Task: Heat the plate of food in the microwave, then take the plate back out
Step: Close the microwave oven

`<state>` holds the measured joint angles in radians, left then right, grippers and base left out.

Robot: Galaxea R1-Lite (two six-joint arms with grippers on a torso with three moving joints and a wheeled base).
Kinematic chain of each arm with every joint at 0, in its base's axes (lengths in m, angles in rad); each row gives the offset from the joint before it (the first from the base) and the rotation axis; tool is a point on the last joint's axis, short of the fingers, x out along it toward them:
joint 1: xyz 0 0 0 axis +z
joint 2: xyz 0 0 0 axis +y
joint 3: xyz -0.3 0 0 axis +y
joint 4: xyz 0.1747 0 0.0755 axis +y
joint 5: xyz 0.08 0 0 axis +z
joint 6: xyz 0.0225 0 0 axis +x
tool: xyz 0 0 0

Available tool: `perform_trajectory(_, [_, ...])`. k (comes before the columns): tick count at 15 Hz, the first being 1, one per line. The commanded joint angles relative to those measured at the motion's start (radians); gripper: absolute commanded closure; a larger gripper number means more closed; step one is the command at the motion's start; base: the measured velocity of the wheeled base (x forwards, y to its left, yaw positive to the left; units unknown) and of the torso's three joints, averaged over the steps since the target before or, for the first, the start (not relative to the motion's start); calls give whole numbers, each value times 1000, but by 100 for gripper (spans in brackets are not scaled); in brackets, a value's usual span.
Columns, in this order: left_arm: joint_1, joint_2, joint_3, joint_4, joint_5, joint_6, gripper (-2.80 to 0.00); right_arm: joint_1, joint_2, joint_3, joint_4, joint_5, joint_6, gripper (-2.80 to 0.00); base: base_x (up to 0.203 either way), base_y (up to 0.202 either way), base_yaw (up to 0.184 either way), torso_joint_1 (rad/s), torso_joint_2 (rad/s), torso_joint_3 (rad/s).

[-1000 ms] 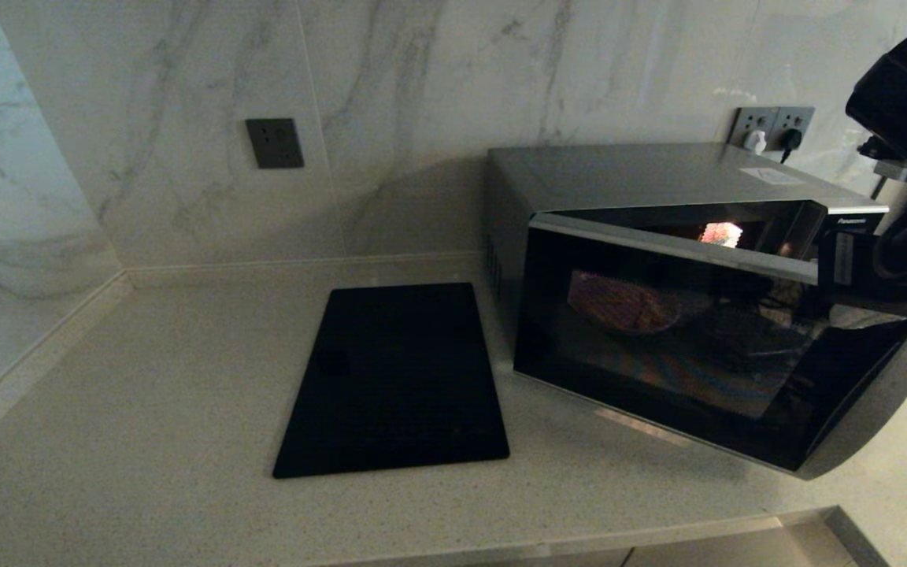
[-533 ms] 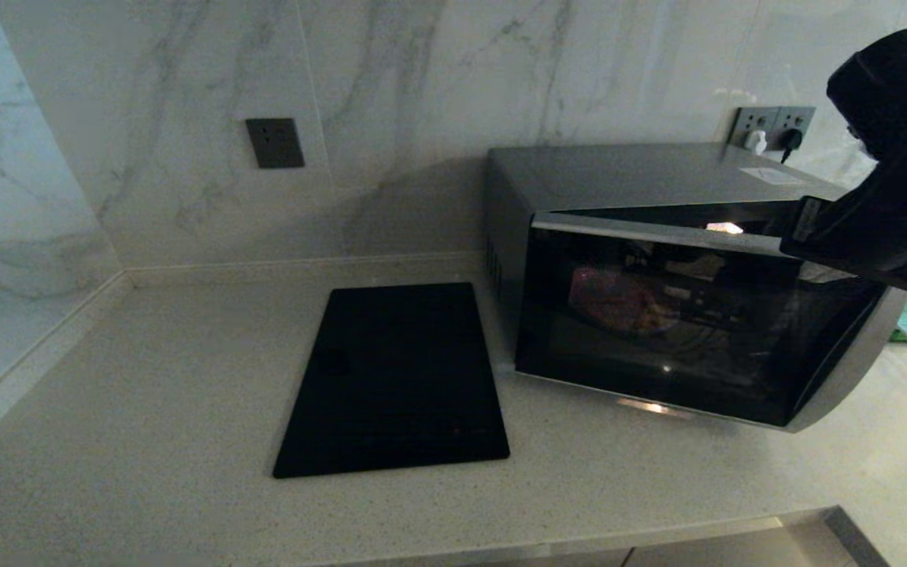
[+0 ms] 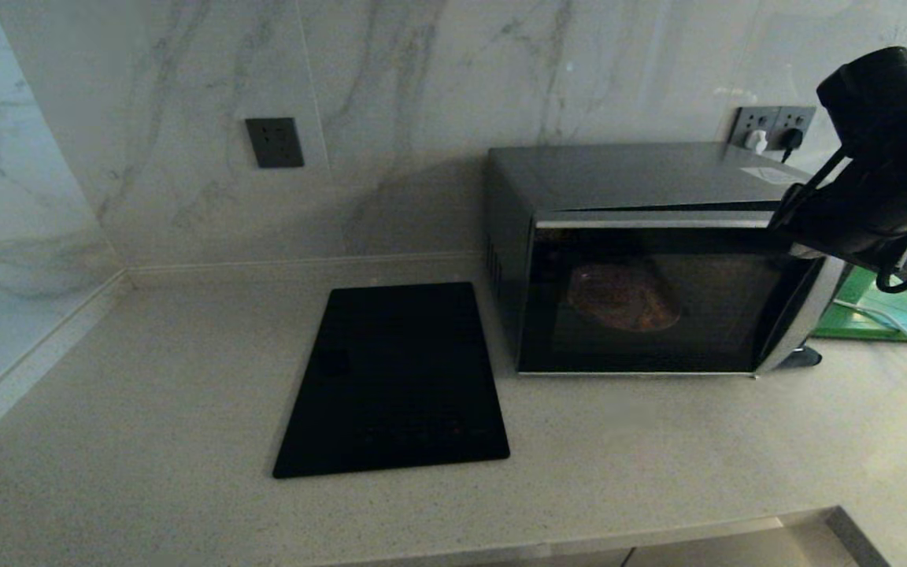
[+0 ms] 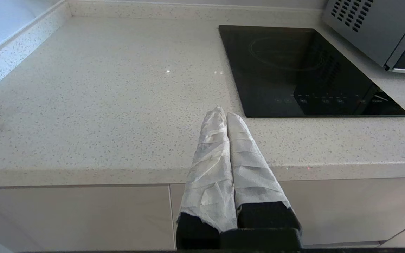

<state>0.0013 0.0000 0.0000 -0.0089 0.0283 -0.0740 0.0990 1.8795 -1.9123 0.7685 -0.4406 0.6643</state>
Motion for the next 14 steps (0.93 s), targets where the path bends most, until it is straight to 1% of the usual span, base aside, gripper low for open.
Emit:
perform_trajectory(1, [0, 2, 0, 0, 1, -1, 0, -15, 13, 4, -53, -3, 0, 0, 0, 0, 0, 0, 0, 0])
perform_trajectory(3, [0, 2, 0, 0, 1, -1, 0, -22, 17, 14, -101, 6, 1, 0, 0, 0, 0, 0, 0, 0])
perform_trajectory(5, [0, 2, 0, 0, 1, -1, 0, -25, 35, 13, -109, 13, 12, 0, 0, 0, 0, 0, 0, 0])
perform_trajectory(7, [0, 2, 0, 0, 1, -1, 0, -27, 41, 20, -160, 53, 26, 0, 0, 0, 0, 0, 0, 0])
perform_trajectory(10, [0, 2, 0, 0, 1, -1, 0, -27, 50, 15, -178, 77, 28, 0, 0, 0, 0, 0, 0, 0])
perform_trajectory(12, [0, 2, 0, 0, 1, -1, 0, -33, 62, 15, -214, 83, 28, 0, 0, 0, 0, 0, 0, 0])
perform_trajectory(14, [0, 2, 0, 0, 1, -1, 0, -36, 75, 14, -218, 89, 29, 0, 0, 0, 0, 0, 0, 0])
